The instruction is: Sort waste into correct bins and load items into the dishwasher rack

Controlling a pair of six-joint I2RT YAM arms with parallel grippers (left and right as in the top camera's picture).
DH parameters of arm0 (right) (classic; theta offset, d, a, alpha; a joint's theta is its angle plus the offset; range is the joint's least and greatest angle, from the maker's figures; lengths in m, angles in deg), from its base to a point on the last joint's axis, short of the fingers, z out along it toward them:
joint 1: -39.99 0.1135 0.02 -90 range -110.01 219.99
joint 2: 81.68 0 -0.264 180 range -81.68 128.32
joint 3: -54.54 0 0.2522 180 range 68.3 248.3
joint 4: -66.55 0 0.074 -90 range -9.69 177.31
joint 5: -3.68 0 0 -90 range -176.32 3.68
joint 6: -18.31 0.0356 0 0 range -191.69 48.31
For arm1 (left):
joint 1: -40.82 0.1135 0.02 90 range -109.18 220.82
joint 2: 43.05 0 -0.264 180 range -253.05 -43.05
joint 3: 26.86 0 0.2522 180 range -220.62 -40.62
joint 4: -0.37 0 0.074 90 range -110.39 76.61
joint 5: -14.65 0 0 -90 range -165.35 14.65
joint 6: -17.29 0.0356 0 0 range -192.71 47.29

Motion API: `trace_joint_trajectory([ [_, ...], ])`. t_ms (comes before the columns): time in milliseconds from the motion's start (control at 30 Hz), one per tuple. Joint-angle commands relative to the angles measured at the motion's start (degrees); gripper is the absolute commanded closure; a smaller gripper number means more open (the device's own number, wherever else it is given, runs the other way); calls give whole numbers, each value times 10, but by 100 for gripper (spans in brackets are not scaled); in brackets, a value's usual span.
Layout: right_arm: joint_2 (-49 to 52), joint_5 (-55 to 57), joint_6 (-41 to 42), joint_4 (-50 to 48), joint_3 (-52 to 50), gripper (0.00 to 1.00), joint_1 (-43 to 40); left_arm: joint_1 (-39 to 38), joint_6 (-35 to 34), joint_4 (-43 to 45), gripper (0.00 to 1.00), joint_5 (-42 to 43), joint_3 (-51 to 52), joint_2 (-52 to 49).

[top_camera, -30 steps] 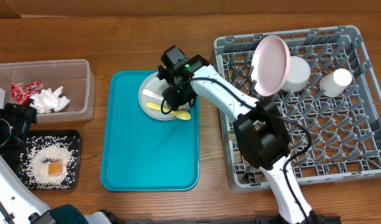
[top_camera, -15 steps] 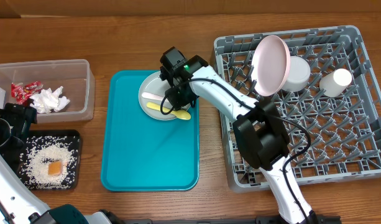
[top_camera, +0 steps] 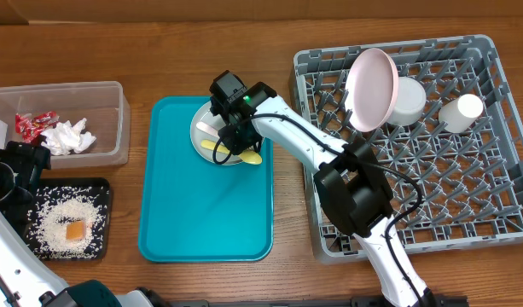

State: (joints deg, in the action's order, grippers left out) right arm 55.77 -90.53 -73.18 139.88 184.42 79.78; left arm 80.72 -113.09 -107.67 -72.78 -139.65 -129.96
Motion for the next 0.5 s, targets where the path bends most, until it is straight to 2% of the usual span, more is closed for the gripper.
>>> trace_joint_trajectory([
  [0,-4,3,0,1,-3,69,-1,2,-8,0,0,-6,3,-1],
  [167,-4,3,-4,3,-2,84,-2,2,-8,0,0,-6,3,-1],
  [333,-4,6,-3,2,3,85,-3,2,-8,0,0,-6,3,-1],
  [467,-4,21,3,9,19,91,-3,2,-8,0,0,-6,3,-1],
])
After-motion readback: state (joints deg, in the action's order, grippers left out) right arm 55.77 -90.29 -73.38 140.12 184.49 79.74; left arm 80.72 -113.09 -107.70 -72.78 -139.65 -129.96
